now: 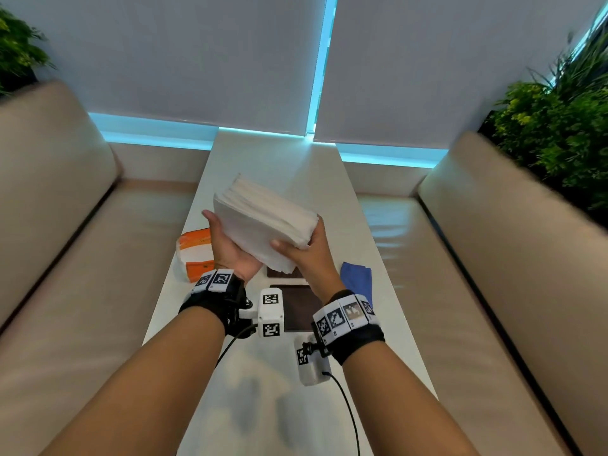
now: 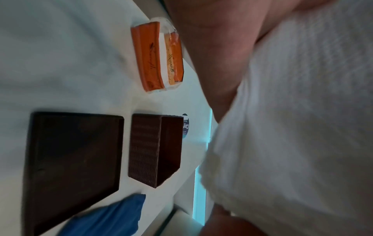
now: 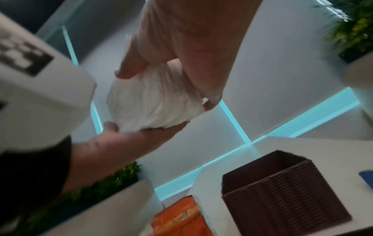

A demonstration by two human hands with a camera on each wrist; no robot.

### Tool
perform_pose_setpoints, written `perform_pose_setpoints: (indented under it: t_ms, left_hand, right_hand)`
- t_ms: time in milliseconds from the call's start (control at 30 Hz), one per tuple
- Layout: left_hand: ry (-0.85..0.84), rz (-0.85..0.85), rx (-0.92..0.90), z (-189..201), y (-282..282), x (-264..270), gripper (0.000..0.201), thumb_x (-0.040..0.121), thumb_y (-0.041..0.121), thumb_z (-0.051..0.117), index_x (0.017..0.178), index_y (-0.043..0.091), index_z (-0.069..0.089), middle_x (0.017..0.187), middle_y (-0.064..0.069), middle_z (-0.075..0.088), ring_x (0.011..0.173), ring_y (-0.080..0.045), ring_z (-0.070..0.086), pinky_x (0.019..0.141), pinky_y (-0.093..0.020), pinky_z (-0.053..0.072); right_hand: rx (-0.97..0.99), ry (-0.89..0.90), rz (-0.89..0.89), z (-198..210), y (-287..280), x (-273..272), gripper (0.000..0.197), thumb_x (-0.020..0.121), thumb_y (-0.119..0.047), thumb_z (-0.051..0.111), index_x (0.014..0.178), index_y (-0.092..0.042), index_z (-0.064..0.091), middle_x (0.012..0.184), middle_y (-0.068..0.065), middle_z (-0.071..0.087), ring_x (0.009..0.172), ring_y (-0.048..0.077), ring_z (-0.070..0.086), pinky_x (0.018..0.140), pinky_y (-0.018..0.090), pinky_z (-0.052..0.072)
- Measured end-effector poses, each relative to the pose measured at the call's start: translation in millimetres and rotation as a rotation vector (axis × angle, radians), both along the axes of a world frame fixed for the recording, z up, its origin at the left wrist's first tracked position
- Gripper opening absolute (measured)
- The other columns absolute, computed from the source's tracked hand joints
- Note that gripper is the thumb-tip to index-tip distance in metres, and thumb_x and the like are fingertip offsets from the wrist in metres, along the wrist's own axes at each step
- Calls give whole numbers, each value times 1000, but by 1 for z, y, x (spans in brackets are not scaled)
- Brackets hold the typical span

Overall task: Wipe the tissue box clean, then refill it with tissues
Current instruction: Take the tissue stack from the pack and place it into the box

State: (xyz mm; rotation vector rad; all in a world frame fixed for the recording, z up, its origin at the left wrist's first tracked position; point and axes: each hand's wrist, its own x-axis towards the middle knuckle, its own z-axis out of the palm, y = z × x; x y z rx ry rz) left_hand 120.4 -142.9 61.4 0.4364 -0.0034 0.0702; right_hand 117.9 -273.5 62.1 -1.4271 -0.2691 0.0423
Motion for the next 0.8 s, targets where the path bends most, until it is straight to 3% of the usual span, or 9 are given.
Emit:
perform_pose_setpoints:
  t_ms: [67, 133, 200, 300, 400, 533, 633, 700, 800]
  left_hand:
    - [-58, -54, 5, 4, -2, 1, 74, 63, 74, 36, 96, 21, 77, 99, -9, 74, 93, -28, 71, 75, -43, 58]
    - [-91, -99, 23, 7, -3, 1, 84, 62, 77, 31, 108, 20, 73, 109, -12, 70, 104, -32, 66, 86, -49, 55]
    - [-113, -110, -14, 5, -4, 3, 86, 63, 77, 36, 119, 20, 67, 117, -13, 66, 112, -34, 61, 91, -51, 51]
    - [-109, -117, 14, 5, -5, 2, 81, 65, 75, 29, 101, 19, 75, 103, -11, 73, 97, -29, 69, 80, -44, 57]
    - [-63, -118, 17, -2, -2, 6, 86, 62, 78, 40, 117, 17, 66, 117, -14, 66, 111, -33, 62, 93, -50, 51]
    - [-29, -116, 37, -8, 0, 8, 77, 60, 74, 49, 104, 16, 74, 107, -12, 72, 101, -29, 68, 83, -44, 57]
    - [15, -108, 61, -13, 1, 11, 89, 52, 71, 70, 121, 15, 64, 120, -15, 64, 114, -33, 59, 95, -51, 51]
    - [55, -103, 59, -17, 2, 13, 94, 47, 69, 76, 123, 15, 63, 124, -16, 61, 118, -34, 56, 98, -53, 47]
    - [65, -101, 67, -20, 7, 13, 77, 52, 63, 77, 110, 13, 72, 119, -17, 67, 107, -33, 65, 87, -51, 55]
  right_hand:
    - [-61, -67, -35, -2, 2, -5, 79, 64, -7, 83, 120, -41, 39, 123, -13, 51, 119, 1, 50, 98, 16, 46]
    - [-120, -115, -42, -3, 3, -8, 81, 64, -9, 84, 125, -36, 38, 122, -21, 50, 116, -10, 48, 92, 6, 44]
    - [-135, -124, -82, -3, 4, -9, 81, 66, -10, 84, 125, -36, 37, 118, -24, 50, 110, -16, 49, 89, 5, 45]
    - [-141, -135, -100, -2, 4, -7, 77, 67, -7, 83, 128, -27, 40, 118, -21, 52, 108, -16, 50, 89, 4, 44]
    - [-109, -111, -149, -4, 5, -5, 74, 69, -6, 81, 128, -17, 39, 114, -16, 54, 102, -16, 53, 83, 1, 44]
    - [-174, -79, -164, -5, 7, -3, 74, 64, -17, 85, 127, -10, 47, 112, -8, 58, 93, -20, 54, 78, 0, 43]
    - [-184, -50, -197, -7, 7, -3, 63, 68, -18, 83, 121, -13, 50, 104, -12, 59, 90, -13, 56, 72, -4, 43]
    - [-195, -34, -200, -8, 5, -3, 56, 70, -16, 82, 117, -9, 52, 96, -17, 58, 84, -14, 56, 69, -4, 42]
    - [-98, 15, -211, -6, 2, -2, 44, 75, -12, 78, 109, -21, 52, 98, -18, 60, 89, -10, 60, 75, 3, 49]
